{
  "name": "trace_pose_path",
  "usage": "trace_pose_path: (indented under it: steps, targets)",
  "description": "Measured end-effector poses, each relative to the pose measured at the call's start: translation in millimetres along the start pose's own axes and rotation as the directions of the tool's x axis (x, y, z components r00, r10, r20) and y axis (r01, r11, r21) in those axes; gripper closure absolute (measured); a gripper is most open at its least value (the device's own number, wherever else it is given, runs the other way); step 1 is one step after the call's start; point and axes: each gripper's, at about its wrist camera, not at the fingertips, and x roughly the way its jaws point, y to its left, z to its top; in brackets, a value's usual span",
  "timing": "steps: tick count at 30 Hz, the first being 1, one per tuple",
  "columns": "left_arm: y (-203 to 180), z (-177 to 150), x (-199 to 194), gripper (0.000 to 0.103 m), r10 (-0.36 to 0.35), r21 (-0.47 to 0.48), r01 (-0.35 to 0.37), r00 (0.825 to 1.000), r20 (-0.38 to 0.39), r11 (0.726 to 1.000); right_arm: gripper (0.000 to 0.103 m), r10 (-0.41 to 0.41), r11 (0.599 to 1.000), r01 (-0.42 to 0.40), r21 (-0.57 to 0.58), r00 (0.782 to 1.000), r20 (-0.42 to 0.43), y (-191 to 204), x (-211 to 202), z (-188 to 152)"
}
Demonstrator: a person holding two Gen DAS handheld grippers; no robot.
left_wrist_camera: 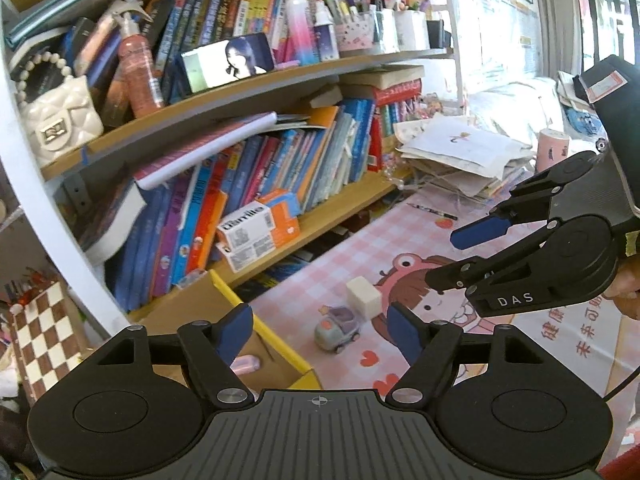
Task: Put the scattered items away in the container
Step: 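Lift both open tools up and away from the yellow box, then move the left tool toward the toy car while the right tool approaches the white sponge block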
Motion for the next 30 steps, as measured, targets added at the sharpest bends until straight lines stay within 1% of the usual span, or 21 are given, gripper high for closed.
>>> trace_pose_path:
  steps: [4, 8, 16, 18, 23, 30]
  targets:
    - [-8.4, -0.1, 6.9, 0.025, -0.013, 0.010, 0.013, 1.000, -0.008, 1.000, 0.061, -0.017, 1.000, 0.017, 0.022, 1.000, -0.011, -8.3, 1.2, -9.0]
    - [-15.1, 0.2, 13.4, 0.021, -0.025, 0.017, 0.025, 1.000, -0.015, 1.000, 0.059, -0.025, 0.999, 0.026, 0.044, 0.999, -0.022, -15.6, 3.6, -15.0]
    - [-22.2, -2.4, 26.7, 0.020, -0.042, 0.014, 0.043, 0.998, -0.036, 0.999, 0.054, -0.025, 0.997, 0.028, 0.067, 0.999, -0.046, -23.6, 13.3, -24.4]
    - [-23.3, -3.8, 30.6, 0.019, -0.045, 0.013, 0.045, 0.998, -0.044, 0.999, 0.051, -0.023, 0.997, 0.027, 0.072, 0.998, -0.053, -25.1, 16.2, -26.7]
    - [-25.7, -7.8, 41.1, 0.019, -0.044, 0.014, 0.045, 0.997, -0.067, 0.999, 0.048, -0.017, 0.997, 0.022, 0.080, 0.997, -0.069, -28.7, 24.1, -31.1]
    - [-25.0, -10.6, 55.5, 0.019, -0.045, 0.002, 0.045, 0.995, -0.093, 0.999, 0.048, -0.006, 0.996, 0.014, 0.090, 0.996, -0.085, -33.9, 37.7, -31.9]
